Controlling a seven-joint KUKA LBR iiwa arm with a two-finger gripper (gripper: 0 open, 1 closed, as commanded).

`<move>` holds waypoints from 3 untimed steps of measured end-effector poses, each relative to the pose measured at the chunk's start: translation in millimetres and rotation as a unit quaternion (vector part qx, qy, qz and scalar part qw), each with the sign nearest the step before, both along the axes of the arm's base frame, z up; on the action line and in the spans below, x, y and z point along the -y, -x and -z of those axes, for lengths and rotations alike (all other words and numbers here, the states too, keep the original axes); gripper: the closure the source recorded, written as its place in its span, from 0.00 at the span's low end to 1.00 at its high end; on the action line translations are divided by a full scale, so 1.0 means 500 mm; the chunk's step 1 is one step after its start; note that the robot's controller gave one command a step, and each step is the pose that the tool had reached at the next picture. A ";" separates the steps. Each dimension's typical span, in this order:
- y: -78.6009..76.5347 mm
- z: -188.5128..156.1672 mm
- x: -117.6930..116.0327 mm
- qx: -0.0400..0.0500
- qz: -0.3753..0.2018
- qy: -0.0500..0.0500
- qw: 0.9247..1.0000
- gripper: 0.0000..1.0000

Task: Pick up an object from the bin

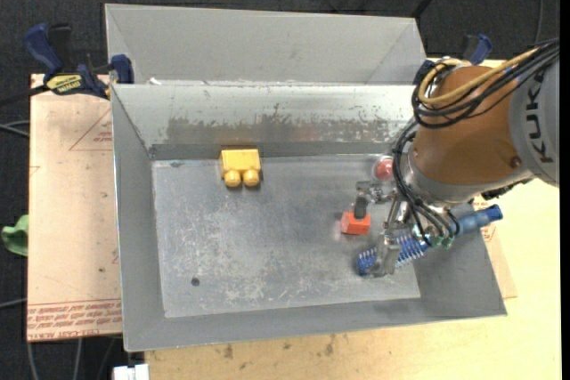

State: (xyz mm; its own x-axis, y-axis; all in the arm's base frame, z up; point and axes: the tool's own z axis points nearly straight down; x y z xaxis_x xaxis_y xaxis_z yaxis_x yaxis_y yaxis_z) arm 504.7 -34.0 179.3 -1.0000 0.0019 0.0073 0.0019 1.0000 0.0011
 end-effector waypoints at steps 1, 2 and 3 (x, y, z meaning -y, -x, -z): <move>0.034 0.218 0.158 0.003 0.051 0.001 0.999 0.00; 0.029 0.211 0.150 0.005 0.045 0.000 0.999 1.00; -0.005 -0.035 0.180 0.009 0.023 0.002 1.000 1.00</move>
Offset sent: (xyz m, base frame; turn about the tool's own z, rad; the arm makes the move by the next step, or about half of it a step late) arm -0.0159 -0.0765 -0.1052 0.0932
